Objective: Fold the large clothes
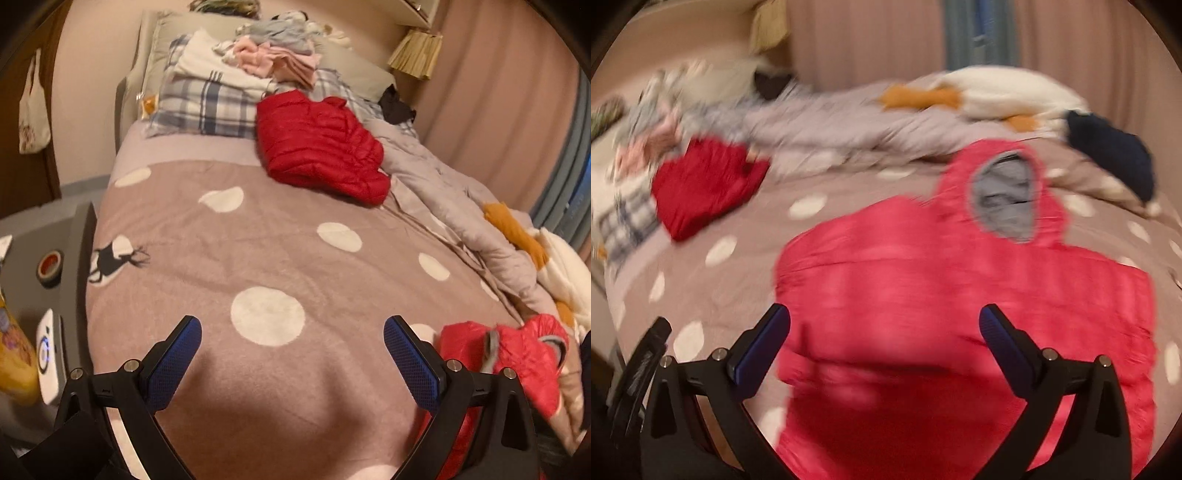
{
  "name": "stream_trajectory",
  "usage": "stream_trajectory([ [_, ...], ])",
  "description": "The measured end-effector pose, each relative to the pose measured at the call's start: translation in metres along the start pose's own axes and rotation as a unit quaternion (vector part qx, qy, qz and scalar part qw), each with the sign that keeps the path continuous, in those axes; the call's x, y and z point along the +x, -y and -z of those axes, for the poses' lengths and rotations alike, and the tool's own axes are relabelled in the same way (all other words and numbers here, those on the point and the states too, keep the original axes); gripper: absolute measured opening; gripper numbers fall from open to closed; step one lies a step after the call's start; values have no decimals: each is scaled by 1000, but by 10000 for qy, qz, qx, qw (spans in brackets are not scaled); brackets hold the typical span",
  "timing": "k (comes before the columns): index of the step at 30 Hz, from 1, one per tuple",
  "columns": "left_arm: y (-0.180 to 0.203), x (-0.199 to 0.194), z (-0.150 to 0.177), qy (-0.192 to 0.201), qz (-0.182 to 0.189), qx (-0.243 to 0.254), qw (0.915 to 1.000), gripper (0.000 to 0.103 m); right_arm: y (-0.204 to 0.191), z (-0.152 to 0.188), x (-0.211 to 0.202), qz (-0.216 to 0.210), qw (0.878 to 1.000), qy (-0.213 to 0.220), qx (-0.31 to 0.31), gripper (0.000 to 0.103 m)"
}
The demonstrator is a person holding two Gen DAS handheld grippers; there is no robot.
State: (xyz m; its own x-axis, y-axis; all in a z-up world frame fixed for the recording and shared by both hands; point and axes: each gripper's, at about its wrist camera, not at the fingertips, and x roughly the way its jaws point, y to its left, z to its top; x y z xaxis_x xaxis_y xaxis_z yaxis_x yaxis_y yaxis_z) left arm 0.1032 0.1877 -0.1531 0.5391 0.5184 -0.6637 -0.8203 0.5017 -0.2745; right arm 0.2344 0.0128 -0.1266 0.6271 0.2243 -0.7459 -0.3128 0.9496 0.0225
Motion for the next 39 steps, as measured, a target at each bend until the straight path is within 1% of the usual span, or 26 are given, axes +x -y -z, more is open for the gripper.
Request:
stream_trajectory([
  [1, 0, 2, -1, -72, 5, 16, 10000, 98, -7, 1, 13, 208, 9997, -70, -57, 103],
  [3, 0, 6, 0, -152, 8, 13, 9999, 98, -13, 6, 36, 555, 9984, -55, -105, 102],
  [4, 0, 8, 0, -177, 11, 0, 9998, 98, -10, 8, 43, 633, 9980, -58, 28, 94],
  [5, 0, 9, -1, -214, 28, -7, 9998, 98, 1, 10, 45, 604, 9976, -23, 341, 81],
  [6, 0, 10, -2, -228, 86, -14, 9997, 98, 5, 11, 44, 632, 9969, -12, 477, 72],
  [7, 1, 11, -2, -235, 109, -12, 9997, 98, 11, 8, 42, 736, 9957, 18, 564, 49],
  [8, 0, 12, -2, -262, 92, -6, 9996, 98, 17, 5, 38, 881, 9944, 63, 574, 32],
  [9, 0, 12, -3, -311, 80, -8, 9995, 98, 26, 2, 30, 951, 9934, 147, 631, 27],
  [10, 0, 12, -2, -341, 100, -30, 9994, 98, 33, -1, 22, 912, 9929, 226, 728, 21],
  [11, -1, 13, -2, -376, 122, -66, 9992, 98, 47, -4, 12, 869, 9917, 319, 892, 20],
  [14, 0, 13, 0, -480, 232, -118, 9985, 98, 90, -7, -21, 699, 9860, 580, 1401, 20],
  [16, 6, 12, 3, -521, 327, -31, 9981, 98, 120, -2, -41, 614, 9808, 731, 1698, 20],
  [17, 10, 11, 4, -552, 400, 40, 9977, 98, 141, 3, -53, 663, 9771, 801, 1854, 20],
  [18, 14, 10, 6, -569, 473, 118, 9972, 98, 151, 5, -58, 707, 9752, 818, 1932, 20],
  [19, 18, 8, 9, -568, 491, 167, 9970, 98, 172, 12, -66, 763, 9710, 834, 2105, 21],
  [21, 24, 5, 14, -546, 508, 244, 9969, 98, 199, 24, -73, 866, 9631, 846, 2405, 23],
  [23, 29, 2, 20, -554, 560, 352, 9963, 98, 232, 40, -77, 1042, 9527, 733, 2759, 32],
  [25, 36, 1, 25, -591, 576, 512, 9953, 98, 256, 57, -78, 1468, 9386, 621, 3061, 31],
  [26, 39, 0, 27, -589, 588, 583, 9948, 98, 270, 67, -80, 1824, 9295, 537, 3160, 31],
  [28, 45, -1, 30, -577, 594, 676, 9943, 98, 290, 81, -80, 2051, 9216, 402, 3270, 33],
  [30, 50, -5, 30, -540, 733, 686, 9935, 98, 304, 91, -83, 2008, 9187, 322, 3385, 38],
  [32, 54, -11, 29, -473, 906, 680, 9924, 98, 310, 95, -84, 1914, 9218, 260, 3360, 51],
  [33, 56, -13, 29, -431, 978, 692, 9919, 98, 310, 93, -84, 1912, 9233, 281, 3319, 53],
  [35, 61, -20, 29, -326, 1075, 751, 9908, 98, 303, 88, -89, 1948, 9279, 396, 3154, 55],
  [37, 68, -26, 29, -182, 1170, 882, 9890, 98, 295, 80, -95, 1853, 9357, 602, 2943, 58],
  [39, 79, -32, 32, -41, 1297, 1162, 9847, 98, 281, 71, -102, 1596, 9436, 841, 2776, 64],
])
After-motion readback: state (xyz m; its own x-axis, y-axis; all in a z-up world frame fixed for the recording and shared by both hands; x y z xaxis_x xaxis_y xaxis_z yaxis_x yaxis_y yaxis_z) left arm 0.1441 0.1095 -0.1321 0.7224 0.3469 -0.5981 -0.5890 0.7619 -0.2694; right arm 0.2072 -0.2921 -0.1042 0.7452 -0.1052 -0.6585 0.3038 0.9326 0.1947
